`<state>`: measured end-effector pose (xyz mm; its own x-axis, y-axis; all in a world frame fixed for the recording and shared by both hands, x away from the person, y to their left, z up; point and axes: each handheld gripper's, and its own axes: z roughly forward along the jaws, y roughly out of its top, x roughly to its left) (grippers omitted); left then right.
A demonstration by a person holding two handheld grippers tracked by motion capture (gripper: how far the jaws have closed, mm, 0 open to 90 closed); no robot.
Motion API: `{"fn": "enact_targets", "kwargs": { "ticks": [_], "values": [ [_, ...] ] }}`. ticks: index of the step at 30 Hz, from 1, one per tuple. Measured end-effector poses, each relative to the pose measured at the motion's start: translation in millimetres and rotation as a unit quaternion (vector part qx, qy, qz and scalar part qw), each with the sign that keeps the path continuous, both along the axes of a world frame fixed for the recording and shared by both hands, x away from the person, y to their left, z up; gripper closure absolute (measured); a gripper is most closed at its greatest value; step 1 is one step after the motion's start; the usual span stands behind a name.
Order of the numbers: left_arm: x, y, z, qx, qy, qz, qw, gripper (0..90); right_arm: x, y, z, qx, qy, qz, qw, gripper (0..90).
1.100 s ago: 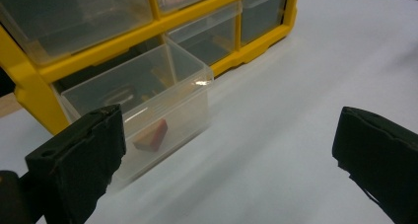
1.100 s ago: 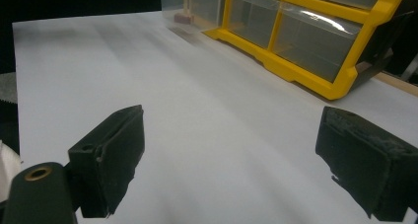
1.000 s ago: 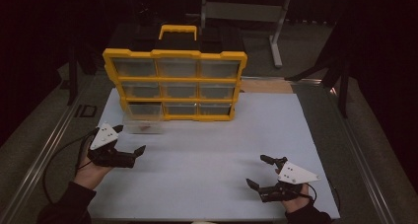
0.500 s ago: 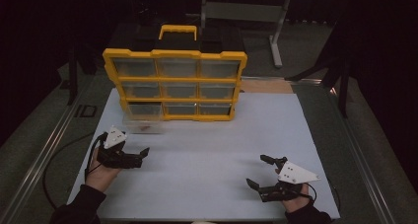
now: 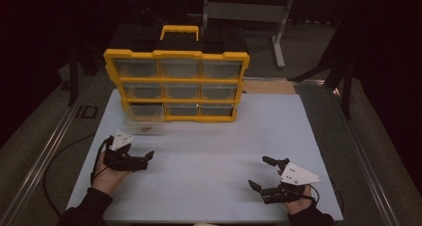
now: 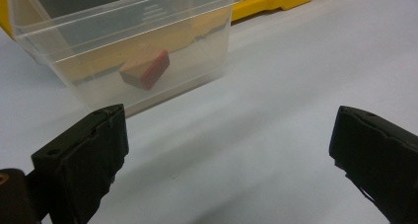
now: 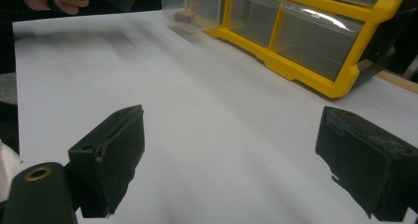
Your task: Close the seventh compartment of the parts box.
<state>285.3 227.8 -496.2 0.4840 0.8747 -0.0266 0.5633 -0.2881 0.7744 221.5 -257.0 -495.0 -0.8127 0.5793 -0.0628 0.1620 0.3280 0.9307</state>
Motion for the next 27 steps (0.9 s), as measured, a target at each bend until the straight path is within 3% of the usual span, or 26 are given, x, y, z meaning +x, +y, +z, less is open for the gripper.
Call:
{"fn": "enact_targets", "kwargs": {
  "ticks": [11, 18, 22, 27],
  "values": [
    [6.8, -11.2, -0.5, 0.024, 0.005, 0.022, 0.9995, 19.3, 0.0, -0.4, 0.4, -0.001, -0.003, 0.001, 1.0000, 11.4],
    [11.4, -17.6, -1.0, 0.039, 0.008, 0.017, 0.9991, 36.3, -0.2, -0.7, 0.5, -0.001, -0.003, 0.000, 1.0000, 11.4],
    [13.8, -21.2, -1.8, 0.048, 0.008, 0.023, 0.9986, 41.8, -0.2, -0.9, 0.5, 0.000, -0.003, 0.000, 1.0000, 11.4],
    [17.0, -23.1, -1.6, 0.056, 0.004, 0.038, 0.9977, 56.3, -0.2, -0.9, 0.4, -0.001, -0.002, -0.001, 1.0000, 11.4]
  ]
}}
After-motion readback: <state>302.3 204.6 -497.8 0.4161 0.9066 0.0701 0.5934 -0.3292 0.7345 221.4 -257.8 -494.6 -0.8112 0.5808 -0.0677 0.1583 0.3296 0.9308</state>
